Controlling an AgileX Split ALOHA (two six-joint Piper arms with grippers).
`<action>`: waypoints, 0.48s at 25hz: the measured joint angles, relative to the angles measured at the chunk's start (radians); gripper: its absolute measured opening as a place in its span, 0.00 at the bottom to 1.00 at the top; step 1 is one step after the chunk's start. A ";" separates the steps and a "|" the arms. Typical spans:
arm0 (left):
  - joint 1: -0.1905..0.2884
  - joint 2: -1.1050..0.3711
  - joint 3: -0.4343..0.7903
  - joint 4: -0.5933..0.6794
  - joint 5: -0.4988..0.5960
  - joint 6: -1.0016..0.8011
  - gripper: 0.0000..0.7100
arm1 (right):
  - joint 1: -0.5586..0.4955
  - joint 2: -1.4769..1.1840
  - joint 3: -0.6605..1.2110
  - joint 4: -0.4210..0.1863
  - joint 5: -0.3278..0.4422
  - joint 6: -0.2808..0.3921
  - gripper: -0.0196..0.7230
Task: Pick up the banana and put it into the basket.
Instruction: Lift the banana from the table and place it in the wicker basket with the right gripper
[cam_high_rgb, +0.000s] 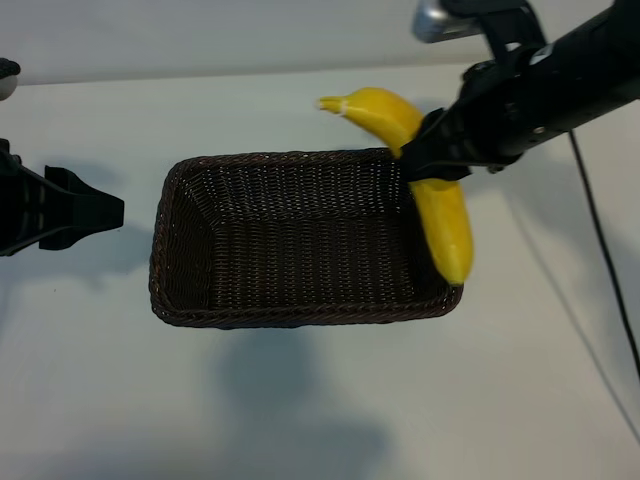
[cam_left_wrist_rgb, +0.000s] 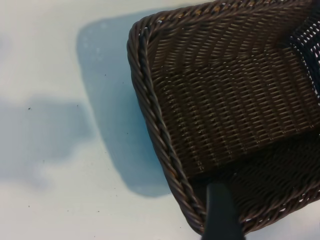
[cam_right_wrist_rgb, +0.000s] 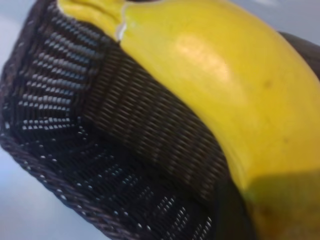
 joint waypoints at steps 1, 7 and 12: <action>0.000 0.000 0.000 0.000 0.000 0.000 0.70 | 0.014 0.007 -0.001 0.003 -0.014 -0.019 0.60; 0.000 0.000 0.000 -0.001 0.000 0.000 0.70 | 0.044 0.105 -0.006 0.077 -0.064 -0.154 0.60; 0.000 0.000 0.000 -0.001 0.000 0.000 0.70 | 0.045 0.161 -0.006 0.224 -0.074 -0.324 0.60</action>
